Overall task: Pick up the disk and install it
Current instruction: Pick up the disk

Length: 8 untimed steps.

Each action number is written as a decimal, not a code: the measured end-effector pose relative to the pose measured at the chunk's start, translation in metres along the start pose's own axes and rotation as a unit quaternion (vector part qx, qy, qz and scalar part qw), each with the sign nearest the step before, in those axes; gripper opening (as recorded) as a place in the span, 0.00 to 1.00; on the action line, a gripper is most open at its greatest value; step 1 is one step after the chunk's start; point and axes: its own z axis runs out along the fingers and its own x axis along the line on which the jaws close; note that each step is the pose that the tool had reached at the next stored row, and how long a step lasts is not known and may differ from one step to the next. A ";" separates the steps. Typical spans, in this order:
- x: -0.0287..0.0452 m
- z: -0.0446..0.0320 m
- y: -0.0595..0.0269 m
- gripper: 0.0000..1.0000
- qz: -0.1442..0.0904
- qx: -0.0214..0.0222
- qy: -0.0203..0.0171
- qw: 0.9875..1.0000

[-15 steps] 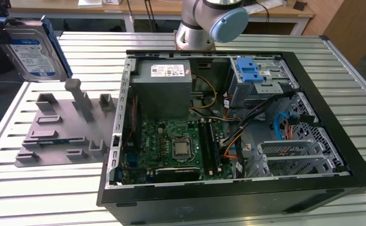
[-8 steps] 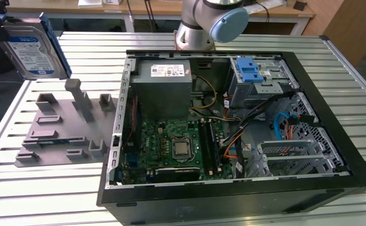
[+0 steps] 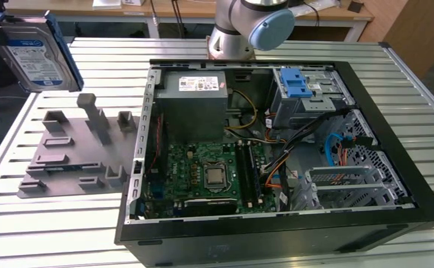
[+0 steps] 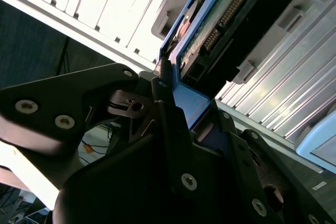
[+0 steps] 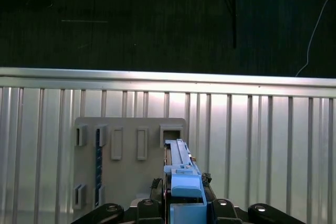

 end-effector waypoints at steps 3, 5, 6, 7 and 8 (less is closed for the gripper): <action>-0.0001 -0.0031 0.0001 0.37 0.000 0.000 0.000 1.000; -0.0001 -0.0049 0.0001 0.37 0.000 0.000 0.000 1.000; -0.0001 -0.0059 0.0001 0.37 0.000 0.000 0.000 1.000; -0.0001 -0.0071 0.0001 0.37 0.000 0.000 0.000 1.000; -0.0001 -0.0083 0.0002 0.37 0.000 0.000 0.000 1.000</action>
